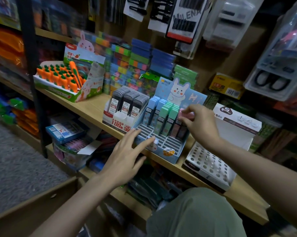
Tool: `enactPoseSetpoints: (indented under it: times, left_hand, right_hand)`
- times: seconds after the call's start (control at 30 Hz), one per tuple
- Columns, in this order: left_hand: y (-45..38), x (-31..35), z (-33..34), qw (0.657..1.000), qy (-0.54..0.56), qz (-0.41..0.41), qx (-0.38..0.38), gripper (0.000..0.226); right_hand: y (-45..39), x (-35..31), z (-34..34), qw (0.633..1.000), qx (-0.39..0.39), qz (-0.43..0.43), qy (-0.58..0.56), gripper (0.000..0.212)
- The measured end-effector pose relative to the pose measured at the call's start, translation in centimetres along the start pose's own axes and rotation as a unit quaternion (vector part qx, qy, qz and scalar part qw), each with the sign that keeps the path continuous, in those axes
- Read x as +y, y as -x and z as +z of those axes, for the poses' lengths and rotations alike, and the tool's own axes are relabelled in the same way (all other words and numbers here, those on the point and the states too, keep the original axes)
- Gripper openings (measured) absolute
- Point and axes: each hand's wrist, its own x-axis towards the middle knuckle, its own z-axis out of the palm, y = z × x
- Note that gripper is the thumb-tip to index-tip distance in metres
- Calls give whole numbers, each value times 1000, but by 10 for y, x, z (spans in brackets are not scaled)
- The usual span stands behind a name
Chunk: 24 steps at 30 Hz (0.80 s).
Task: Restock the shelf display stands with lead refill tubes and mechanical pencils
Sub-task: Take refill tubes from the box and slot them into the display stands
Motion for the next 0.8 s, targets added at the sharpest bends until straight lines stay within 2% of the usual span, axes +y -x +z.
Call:
enactPoseSetpoints:
  times: [0.2,0.33,0.47,0.57,0.63,0.67,0.73,0.8]
  left_hand:
    - [4,2,-3,999,-26,-10,-21,76]
    - [6,7,-13,998,4,-21,-56,75]
    - [25,2,-27,992,118,-48,-4,58]
    - [51,-9,-34,971,194,-134,34,39]
    - [74,-20,-35,940,250,-227,54,23]
    - [89,-25,-34,913,284,-286,62,16]
    - [123,-38,-30,828,368,-415,77,10]
    - [161,-50,-26,736,423,-521,88,15]
  right_hand:
    - [2,-1,-6,997,-17,-35,62,26]
    - [12,-11,-11,999,-12,-28,42,34]
    - [36,-41,-15,994,29,-86,-55,18]
    - [60,-77,0,987,-45,-90,-124,9]
    - [73,-104,21,968,-162,-82,-171,4]
    - [82,-117,34,953,-229,-84,-182,4]
    - [102,-139,65,922,-328,-105,-179,3]
    - [129,-155,101,900,-382,-104,-183,4]
